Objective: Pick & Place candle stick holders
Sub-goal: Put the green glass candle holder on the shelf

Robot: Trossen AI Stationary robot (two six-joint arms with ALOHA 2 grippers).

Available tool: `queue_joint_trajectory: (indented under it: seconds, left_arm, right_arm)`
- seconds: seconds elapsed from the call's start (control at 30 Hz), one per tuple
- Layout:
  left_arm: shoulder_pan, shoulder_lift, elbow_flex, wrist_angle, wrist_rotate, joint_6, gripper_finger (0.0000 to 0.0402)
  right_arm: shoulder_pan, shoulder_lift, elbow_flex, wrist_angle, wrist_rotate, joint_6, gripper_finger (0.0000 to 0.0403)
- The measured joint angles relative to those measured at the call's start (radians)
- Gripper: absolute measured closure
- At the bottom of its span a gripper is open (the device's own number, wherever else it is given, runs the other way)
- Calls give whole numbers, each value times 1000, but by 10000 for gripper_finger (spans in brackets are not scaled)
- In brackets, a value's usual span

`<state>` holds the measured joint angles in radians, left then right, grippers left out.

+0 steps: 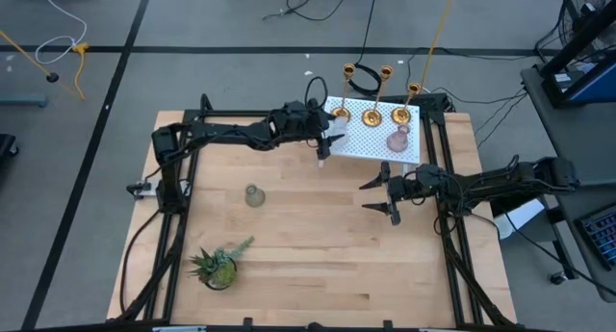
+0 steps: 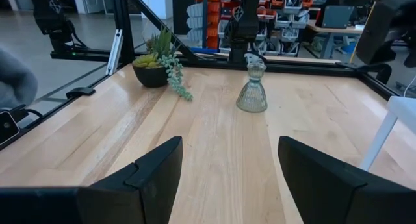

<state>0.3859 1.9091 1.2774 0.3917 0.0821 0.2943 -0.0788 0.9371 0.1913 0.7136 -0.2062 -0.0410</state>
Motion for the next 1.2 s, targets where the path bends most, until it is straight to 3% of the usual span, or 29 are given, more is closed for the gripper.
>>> queue_joint_trajectory:
  seconds: [0.27,0.47,0.8,0.97,1.07,1.2]
  left_arm:
    - [-7,-16,0,-30,-16,30,115]
    - [-33,-141,0,-197,-111,121,111]
    - [-153,-487,0,-815,-111,195,108]
    - [-198,-665,-7,-1099,-106,-40,107]
    - [-232,-783,-103,-1109,-110,-99,107]
    - [-286,-931,-350,-937,-105,-175,107]
  right_arm:
    - [0,0,0,-17,0,3,156]
    - [0,0,0,-25,0,3,156]
    - [0,0,0,-45,0,3,156]
    - [0,0,0,-45,0,3,156]
    - [0,0,0,-47,0,3,156]
    - [0,0,0,-53,0,3,156]
